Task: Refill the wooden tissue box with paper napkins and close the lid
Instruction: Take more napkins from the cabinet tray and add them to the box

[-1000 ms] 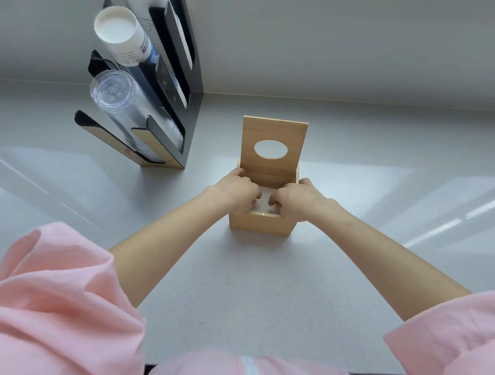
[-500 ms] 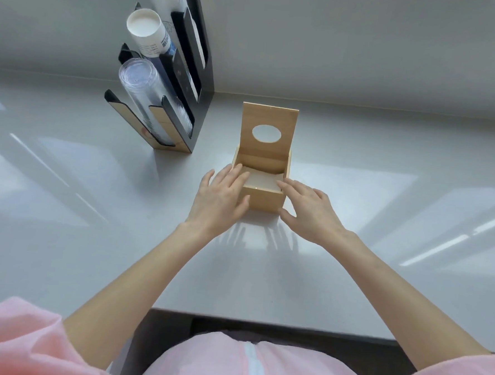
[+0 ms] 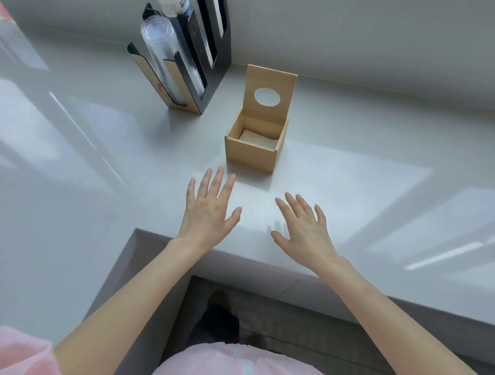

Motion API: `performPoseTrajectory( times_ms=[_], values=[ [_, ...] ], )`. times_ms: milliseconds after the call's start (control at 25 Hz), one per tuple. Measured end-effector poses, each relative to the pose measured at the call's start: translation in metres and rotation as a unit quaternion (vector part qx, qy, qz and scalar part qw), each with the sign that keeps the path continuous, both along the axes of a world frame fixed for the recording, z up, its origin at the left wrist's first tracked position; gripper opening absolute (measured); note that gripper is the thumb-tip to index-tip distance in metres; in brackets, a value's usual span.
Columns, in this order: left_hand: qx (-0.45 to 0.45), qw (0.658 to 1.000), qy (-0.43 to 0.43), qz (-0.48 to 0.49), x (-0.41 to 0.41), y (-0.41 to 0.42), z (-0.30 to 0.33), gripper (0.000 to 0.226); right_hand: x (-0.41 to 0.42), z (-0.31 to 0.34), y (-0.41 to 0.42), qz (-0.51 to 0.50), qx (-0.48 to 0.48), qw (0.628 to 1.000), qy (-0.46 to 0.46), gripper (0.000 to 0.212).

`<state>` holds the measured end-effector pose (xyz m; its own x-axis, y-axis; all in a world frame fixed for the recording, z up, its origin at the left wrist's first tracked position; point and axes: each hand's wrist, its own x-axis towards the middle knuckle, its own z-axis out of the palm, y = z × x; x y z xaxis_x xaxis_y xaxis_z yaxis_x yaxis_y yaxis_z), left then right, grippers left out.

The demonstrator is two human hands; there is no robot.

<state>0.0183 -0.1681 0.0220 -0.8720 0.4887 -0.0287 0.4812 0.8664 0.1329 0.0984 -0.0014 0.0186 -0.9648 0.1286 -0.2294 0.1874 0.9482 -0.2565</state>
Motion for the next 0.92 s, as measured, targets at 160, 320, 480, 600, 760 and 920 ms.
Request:
performPoseTrajectory(
  times_ms=[160,320,480,600,760,920],
  values=[
    [-0.003,1.000,-0.006,0.028,0.037,-0.006,-0.007,0.065,0.029,-0.005,-0.006,0.023,0.007,1.000,-0.010,0.062],
    [-0.002,1.000,-0.010,0.027,0.066,-0.019,-0.014,0.070,0.051,-0.004,-0.014,0.023,0.010,1.000,-0.008,0.062],
    [-0.008,1.000,-0.008,0.028,0.083,-0.034,-0.017,0.070,0.069,-0.007,-0.029,0.013,0.010,1.000,0.002,0.063],
    [-0.012,0.999,-0.019,0.023,0.095,-0.050,-0.016,0.073,0.083,-0.009,-0.047,0.007,0.008,1.000,-0.003,0.064],
    [-0.015,1.000,-0.010,0.005,0.110,-0.077,-0.012,0.074,0.101,-0.011,-0.073,0.003,0.011,1.000,-0.006,0.064],
    [-0.019,1.000,-0.014,-0.011,0.115,-0.100,-0.012,0.067,0.114,-0.011,-0.092,-0.011,-0.001,1.000,0.001,0.064]
  ],
)
